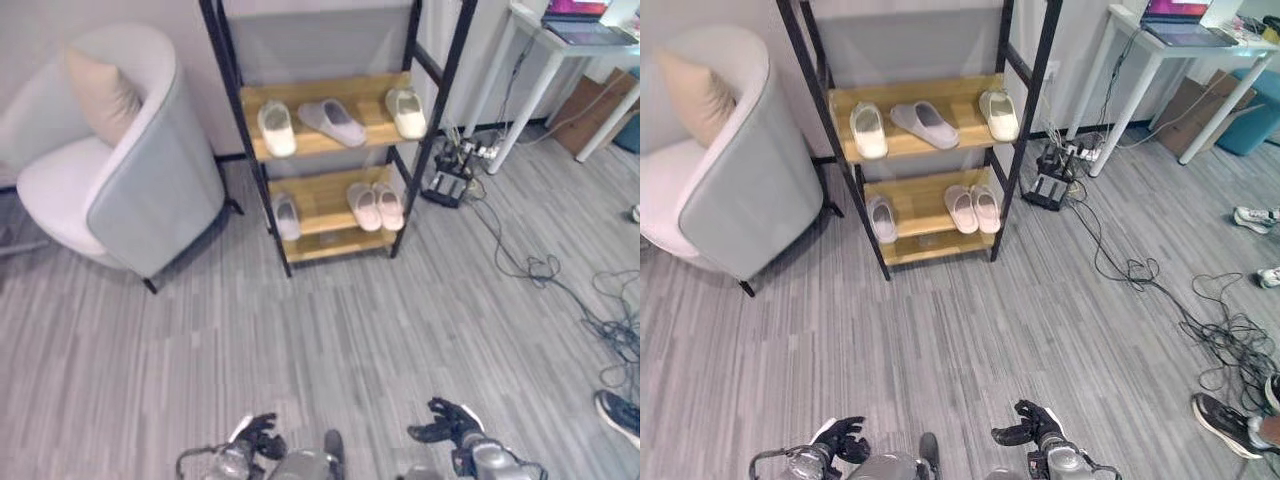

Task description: Arrange the slippers neatly on the shoe rack.

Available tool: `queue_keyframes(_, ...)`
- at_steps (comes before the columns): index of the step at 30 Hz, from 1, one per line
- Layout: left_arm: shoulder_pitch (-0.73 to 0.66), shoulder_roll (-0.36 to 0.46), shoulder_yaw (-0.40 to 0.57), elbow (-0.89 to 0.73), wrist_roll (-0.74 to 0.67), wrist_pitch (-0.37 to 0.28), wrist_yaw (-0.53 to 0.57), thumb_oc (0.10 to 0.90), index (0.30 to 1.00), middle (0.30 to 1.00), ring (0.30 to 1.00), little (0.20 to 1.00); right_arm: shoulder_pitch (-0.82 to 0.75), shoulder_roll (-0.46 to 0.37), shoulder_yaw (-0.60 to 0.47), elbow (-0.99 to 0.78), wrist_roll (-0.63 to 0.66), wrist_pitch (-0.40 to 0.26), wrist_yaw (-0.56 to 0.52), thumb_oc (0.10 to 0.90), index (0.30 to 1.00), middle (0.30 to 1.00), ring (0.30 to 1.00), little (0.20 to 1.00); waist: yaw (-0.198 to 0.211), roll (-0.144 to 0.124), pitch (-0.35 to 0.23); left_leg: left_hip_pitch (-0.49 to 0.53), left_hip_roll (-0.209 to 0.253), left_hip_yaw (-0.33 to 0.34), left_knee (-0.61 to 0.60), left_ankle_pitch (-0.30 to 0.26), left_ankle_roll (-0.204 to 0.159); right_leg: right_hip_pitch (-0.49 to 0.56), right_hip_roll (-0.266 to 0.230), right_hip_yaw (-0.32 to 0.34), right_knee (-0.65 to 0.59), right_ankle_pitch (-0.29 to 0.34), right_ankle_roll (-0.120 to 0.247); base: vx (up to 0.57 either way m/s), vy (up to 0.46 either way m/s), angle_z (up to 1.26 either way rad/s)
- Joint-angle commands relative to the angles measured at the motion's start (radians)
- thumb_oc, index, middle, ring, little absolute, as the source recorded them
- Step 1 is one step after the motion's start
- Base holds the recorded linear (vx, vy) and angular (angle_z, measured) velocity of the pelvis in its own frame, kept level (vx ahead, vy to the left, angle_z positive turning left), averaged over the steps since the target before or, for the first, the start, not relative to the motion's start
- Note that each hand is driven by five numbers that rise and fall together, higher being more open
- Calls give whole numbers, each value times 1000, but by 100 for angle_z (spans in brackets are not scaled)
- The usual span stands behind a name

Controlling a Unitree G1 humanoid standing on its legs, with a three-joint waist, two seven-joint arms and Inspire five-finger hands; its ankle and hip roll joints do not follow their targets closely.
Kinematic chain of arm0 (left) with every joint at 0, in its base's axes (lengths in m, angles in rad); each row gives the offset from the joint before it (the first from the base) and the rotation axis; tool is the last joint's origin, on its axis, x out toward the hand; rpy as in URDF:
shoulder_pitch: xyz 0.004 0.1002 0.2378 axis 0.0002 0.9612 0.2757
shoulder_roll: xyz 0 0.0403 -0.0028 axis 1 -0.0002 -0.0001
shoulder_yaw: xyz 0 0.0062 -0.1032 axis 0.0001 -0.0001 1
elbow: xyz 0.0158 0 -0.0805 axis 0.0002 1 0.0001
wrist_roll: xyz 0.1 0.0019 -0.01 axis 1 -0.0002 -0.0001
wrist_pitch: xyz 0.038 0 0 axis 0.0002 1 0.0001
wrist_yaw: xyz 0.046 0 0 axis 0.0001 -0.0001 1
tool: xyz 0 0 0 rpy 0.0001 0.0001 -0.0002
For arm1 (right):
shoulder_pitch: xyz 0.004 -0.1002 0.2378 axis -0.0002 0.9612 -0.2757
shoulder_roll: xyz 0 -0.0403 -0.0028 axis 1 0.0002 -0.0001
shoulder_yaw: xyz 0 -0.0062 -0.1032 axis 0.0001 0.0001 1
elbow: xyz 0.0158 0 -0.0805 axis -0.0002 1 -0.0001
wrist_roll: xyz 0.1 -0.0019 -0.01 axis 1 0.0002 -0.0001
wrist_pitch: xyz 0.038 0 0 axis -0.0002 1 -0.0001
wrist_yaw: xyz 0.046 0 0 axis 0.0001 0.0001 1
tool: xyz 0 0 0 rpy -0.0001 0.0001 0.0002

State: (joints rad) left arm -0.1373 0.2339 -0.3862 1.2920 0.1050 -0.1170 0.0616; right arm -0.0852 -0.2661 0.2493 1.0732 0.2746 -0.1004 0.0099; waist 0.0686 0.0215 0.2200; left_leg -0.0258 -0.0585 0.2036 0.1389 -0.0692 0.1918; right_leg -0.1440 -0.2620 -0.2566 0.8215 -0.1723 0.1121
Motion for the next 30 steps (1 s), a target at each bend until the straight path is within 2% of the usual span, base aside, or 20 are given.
queue_keyframes(1, 13, 27, 9, -20, 27, -5, 28, 800, 900, 900, 900, 900, -35, -42, -93, -7, 123, -29, -16, 800, 900, 900, 900, 900, -19, -9, 34, -64, 26, -79, 120, -87, -108, 12, 23, 43, -260, 165, 31, 245, -80, 67)
queue_keyframes(2, 13, 27, 9, -20, 27, -5, 28, 800, 900, 900, 900, 900, -35, -42, -93, -7, 123, -30, -16, 800, 900, 900, 900, 900, -19, -8, 34, -64, 27, -80, 122, -89, -109, 13, 24, 42, -261, 164, 30, 347, -133, 117)
queue_keyframes(3, 11, 25, 5, -14, 23, -11, 38, 800, 900, 900, 900, 900, -43, -30, -177, 44, 260, -33, -34, 800, 900, 900, 900, 900, -34, -7, 39, -55, 26, -93, 152, -117, -120, 3, 23, 82, -320, 163, 33, 271, -114, 119)
queue_keyframes(6, 30, 7, 8, 7, 8, -13, 45, 800, 900, 900, 900, 900, -30, -28, -271, 120, 396, -29, -57, 800, 900, 900, 900, 900, -53, 6, 25, -27, 27, -128, 147, -139, -137, -21, 27, 158, -398, 168, 41, 337, -169, 50)
queue_keyframes(8, 55, -8, 45, 42, -38, -12, 42, 800, 900, 900, 900, 900, -5, -41, -299, 128, 408, -32, -62, 800, 900, 900, 900, 900, -66, 4, 14, 18, 33, -167, 118, -149, -163, -36, 28, 223, -515, 192, 58, 404, -309, 28)
queue_keyframes(9, 63, -12, 53, 52, -47, -13, 41, 800, 900, 900, 900, 900, 3, -42, -303, 124, 412, -31, -57, 800, 900, 900, 900, 900, -72, 4, 10, 33, 36, -183, 106, -151, -169, -34, 31, 235, -550, 201, 65, 332, -335, 16)
queue_keyframes(11, 81, -18, 77, 88, -54, -8, 30, 800, 900, 900, 900, 900, 30, -39, -306, 93, 409, -36, -42, 800, 900, 900, 900, 900, -88, -9, -4, 64, 44, -229, 96, -157, -187, -20, 58, 300, -593, 210, 77, 332, -368, 62)
queue_keyframes(13, 81, -18, 77, 88, -54, -8, 30, 800, 900, 900, 900, 900, 31, -39, -305, 92, 409, -36, -43, 800, 900, 900, 900, 900, -90, -8, -3, 66, 44, -230, 95, -157, -187, -17, 59, 298, -594, 209, 76, 134, -150, 71)
queue_keyframes(15, 94, -19, 96, 104, -52, -6, 27, 800, 900, 900, 900, 900, 43, -46, -286, 57, 364, -41, -41, 800, 900, 900, 900, 900, -93, -12, -22, 82, 61, -252, 84, -153, -202, 15, 84, 306, -629, 163, 69, 228, -291, 20)
queue_keyframes(17, 109, -16, 114, 101, -60, -4, 28, 800, 900, 900, 900, 900, 56, -59, -235, 10, 291, -44, -34, 800, 900, 900, 900, 900, -96, -7, -31, 93, 96, -273, 99, -118, -228, 25, 122, 307, -616, 129, 43, 269, -433, -4)
queue_keyframes(18, 114, -15, 119, 82, -77, -5, 20, 800, 900, 900, 900, 900, 67, -67, -196, -22, 241, -44, -29, 800, 900, 900, 900, 900, -92, -10, -27, 54, 125, -289, 202, -45, -249, 43, 151, 294, -608, 99, 11, 228, -630, 9)
queue_keyframes(19, 105, -12, 110, 42, -80, -7, 27, 800, 900, 900, 900, 900, 79, -79, -167, -67, 210, -54, -34, 800, 900, 900, 900, 900, -87, -28, 2, -71, 168, -268, 407, 87, -249, 77, 159, 264, -618, 89, -31, 138, -497, 25)
queue_keyframes(20, 105, -12, 110, 41, -80, -7, 27, 800, 900, 900, 900, 900, 79, -79, -167, -67, 210, -54, -34, 800, 900, 900, 900, 900, -88, -27, 1, -75, 169, -270, 411, 86, -249, 75, 159, 263, -617, 89, -31, 37, -386, 49)
queue_keyframes(22, 93, -2, 90, -1, -69, -9, 39, 800, 900, 900, 900, 900, 75, -89, -130, -101, 182, -59, -40, 800, 900, 900, 900, 900, -72, -46, 26, -138, 190, -230, 516, 82, -219, 106, 169, 240, -630, 71, -60, 87, -291, 50)
queue_keyframes(24, 76, -6, 69, -22, -58, -13, 46, 800, 900, 900, 900, 900, 64, -93, -112, -115, 162, -62, -44, 800, 900, 900, 900, 900, -66, -46, 35, -178, 210, -188, 474, 68, -215, 134, 177, 220, -644, 45, -60, 176, -191, 6)
queue_keyframes(27, 58, -15, 45, -29, -46, -16, 51, 800, 900, 900, 900, 900, 42, -93, -106, -119, 170, -69, -50, 800, 900, 900, 900, 900, -56, -29, 28, -201, 206, -156, 238, 40, -229, 162, 180, 194, -677, 24, -48, 220, -4, 15)
queue_keyframes(28, 58, -15, 45, -29, -46, -17, 51, 800, 900, 900, 900, 900, 42, -93, -106, -118, 170, -69, -50, 800, 900, 900, 900, 900, -56, -32, 31, -194, 203, -154, 231, 42, -229, 167, 177, 194, -679, 23, -47, 337, 111, 34)
queue_keyframes(29, 50, -23, 33, -22, -48, -19, 53, 800, 900, 900, 900, 900, 32, -85, -92, -107, 174, -70, -48, 800, 900, 900, 900, 900, -35, -3, 26, -218, 185, -175, 19, 146, -257, 207, 199, 185, -713, 8, -41, 367, 119, 32)
queue_keyframes(30, 44, -28, 28, -20, -48, -20, 52, 800, 900, 900, 900, 900, 28, -81, -85, -102, 172, -68, -50, 800, 900, 900, 900, 900, -23, 6, 22, -243, 175, -180, -56, 164, -262, 228, 207, 183, -727, 3, -41, 484, 146, 25)
